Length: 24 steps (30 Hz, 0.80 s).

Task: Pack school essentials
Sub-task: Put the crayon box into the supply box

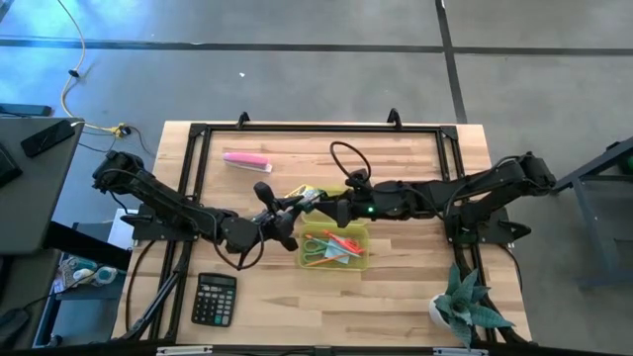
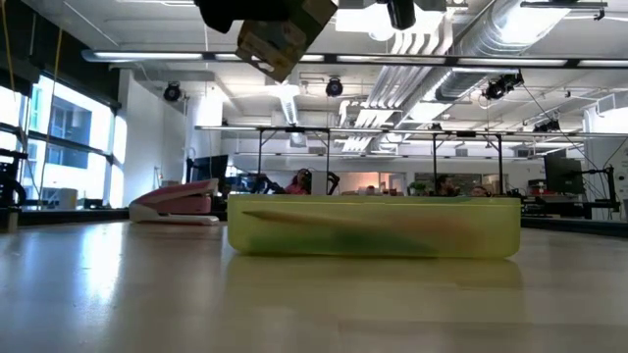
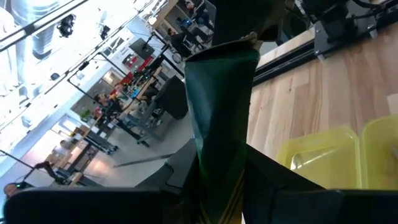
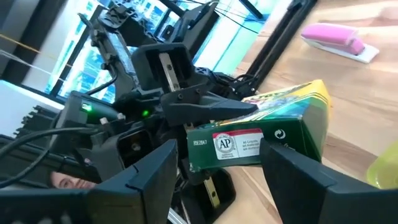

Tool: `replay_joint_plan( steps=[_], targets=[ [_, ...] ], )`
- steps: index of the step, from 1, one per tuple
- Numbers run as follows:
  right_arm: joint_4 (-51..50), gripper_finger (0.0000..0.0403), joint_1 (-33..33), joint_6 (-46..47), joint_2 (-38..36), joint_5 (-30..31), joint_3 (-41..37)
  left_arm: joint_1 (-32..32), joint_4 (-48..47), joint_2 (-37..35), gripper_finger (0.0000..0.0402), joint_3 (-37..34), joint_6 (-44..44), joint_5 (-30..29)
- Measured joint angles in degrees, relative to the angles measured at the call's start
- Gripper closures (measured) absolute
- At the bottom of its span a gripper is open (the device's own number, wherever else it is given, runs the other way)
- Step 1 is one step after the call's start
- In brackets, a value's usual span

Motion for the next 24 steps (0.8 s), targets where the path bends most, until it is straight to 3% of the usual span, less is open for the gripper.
replay_joint_plan(
  steps=[17,24],
  targets=[
    [11.2,0.0183,1.2,-7.5,3.2,-5.1,-0.1,0.3,-1.2,-0.1,0.0321,0.2,0.0,0.1],
    [9.1,0.0183,1.0,-7.4,4.1,-4.4,-0.1,0.3,-1.4,0.0,0.0321,0.2,0.1,0.0]
  ],
)
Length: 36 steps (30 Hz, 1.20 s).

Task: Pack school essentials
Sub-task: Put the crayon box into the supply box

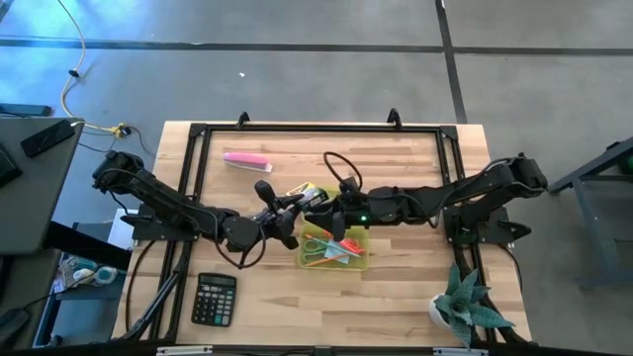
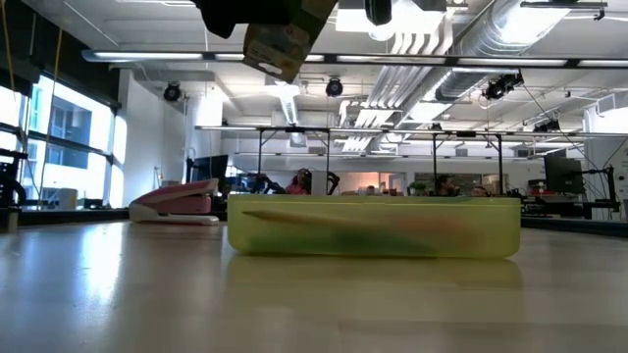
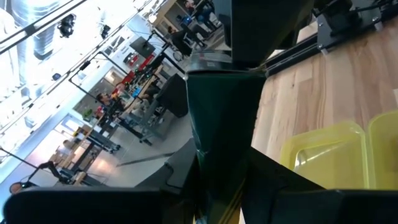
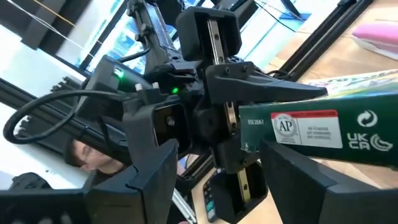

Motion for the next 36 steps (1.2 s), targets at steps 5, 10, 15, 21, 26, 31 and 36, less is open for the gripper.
replay_joint_plan(
  steps=[5,10,15,21,26,31,36],
  targets=[
    [2.3,0.0183,0.3,1.2,-0.1,-3.2,0.0,0.0,0.0,0.0,0.0321,0.0,1.0,-0.5],
    [0.3,0.0183,2.0,7.9,-0.2,-3.2,0.0,0.0,-0.1,0.0,0.0321,0.0,5.6,-1.1],
    [-4.2,0.0183,4.7,12.5,-0.2,6.6,0.0,0.0,-0.2,0.0,0.0321,0.0,11.0,-4.1],
    [-4.4,0.0183,6.3,19.1,0.0,19.4,0.0,0.0,-0.3,0.0,0.0321,0.0,18.3,-4.8],
    [-4.4,0.0183,5.5,24.0,0.0,21.5,0.0,0.0,-0.3,0.0,0.0321,0.0,20.0,-4.8],
    [-4.4,0.0183,5.1,28.0,0.2,22.1,0.0,0.0,-0.2,0.0,0.0321,0.0,24.1,-4.6],
    [-4.4,0.0183,5.1,30.7,0.4,22.2,0.0,0.0,-0.2,0.0,0.0321,0.0,26.4,-4.6]
  ],
)
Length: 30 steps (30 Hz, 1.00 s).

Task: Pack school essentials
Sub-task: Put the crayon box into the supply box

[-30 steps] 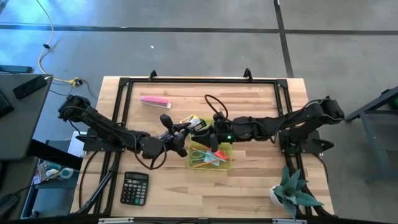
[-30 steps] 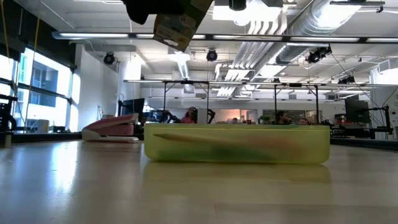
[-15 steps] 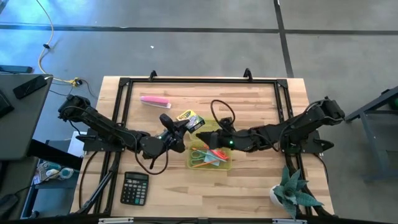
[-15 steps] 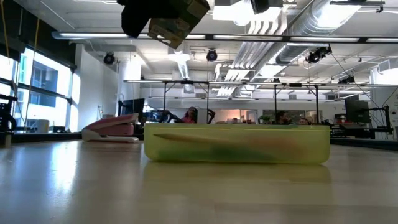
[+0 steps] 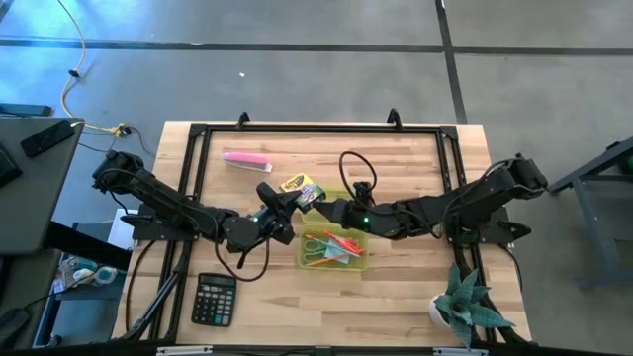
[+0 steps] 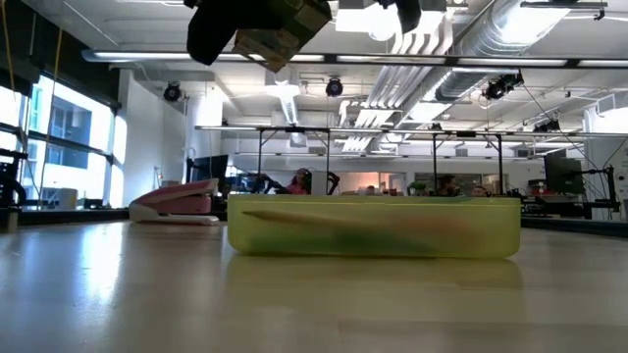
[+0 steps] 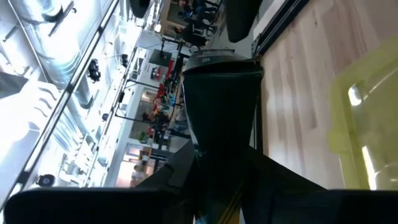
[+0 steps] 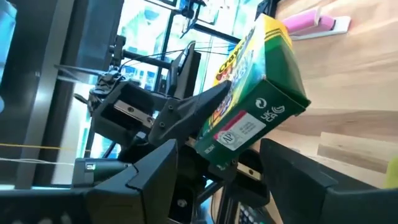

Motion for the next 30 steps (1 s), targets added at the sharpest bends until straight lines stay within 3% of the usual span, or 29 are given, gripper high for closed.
replay_joint_plan(
  steps=[12,20,30],
  targets=[
    [0.7,0.0183,0.4,7.1,3.8,0.4,0.1,0.0,0.3,0.0,0.0321,0.0,1.1,0.2],
    [7.5,0.0183,0.9,1.8,4.1,2.2,0.1,0.0,0.2,0.0,0.0321,0.0,3.0,0.1],
    [7.3,0.0183,0.2,1.8,4.0,3.9,0.1,0.0,0.6,0.0,0.0321,0.0,3.6,0.8]
  ],
)
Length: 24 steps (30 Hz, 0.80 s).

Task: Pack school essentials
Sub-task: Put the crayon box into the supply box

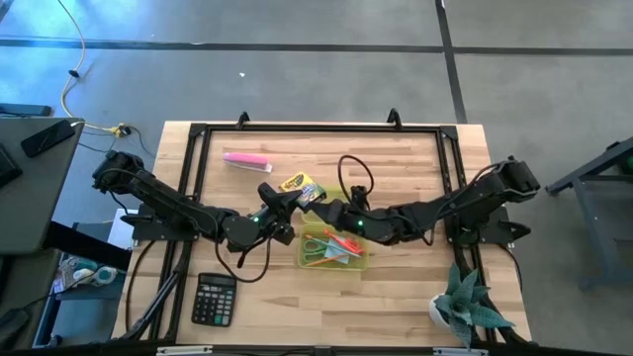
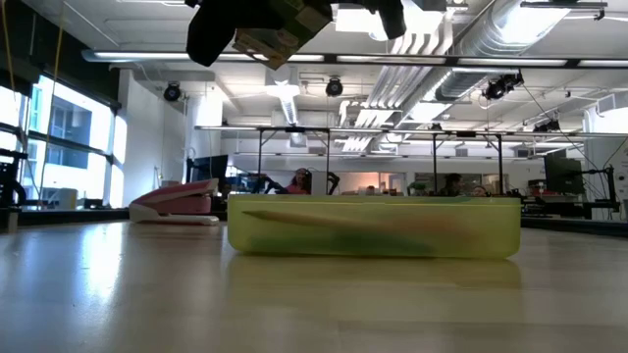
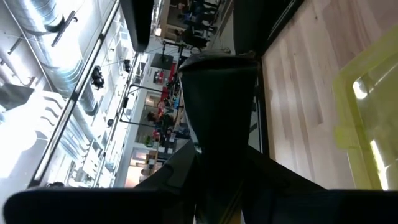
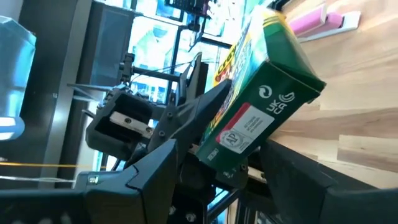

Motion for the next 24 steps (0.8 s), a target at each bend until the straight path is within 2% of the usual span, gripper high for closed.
replay_joint_plan(
  steps=[20,24],
  targets=[
    [-1.2,0.0183,-2.1,0.2,0.0,0.4,0.0,0.0,3.2,0.0,0.0321,0.0,3.0,4.2],
    [-1.7,0.0200,-2.4,0.0,0.0,0.4,0.0,0.0,3.2,0.0,0.0321,0.0,3.6,5.0]
  ],
)
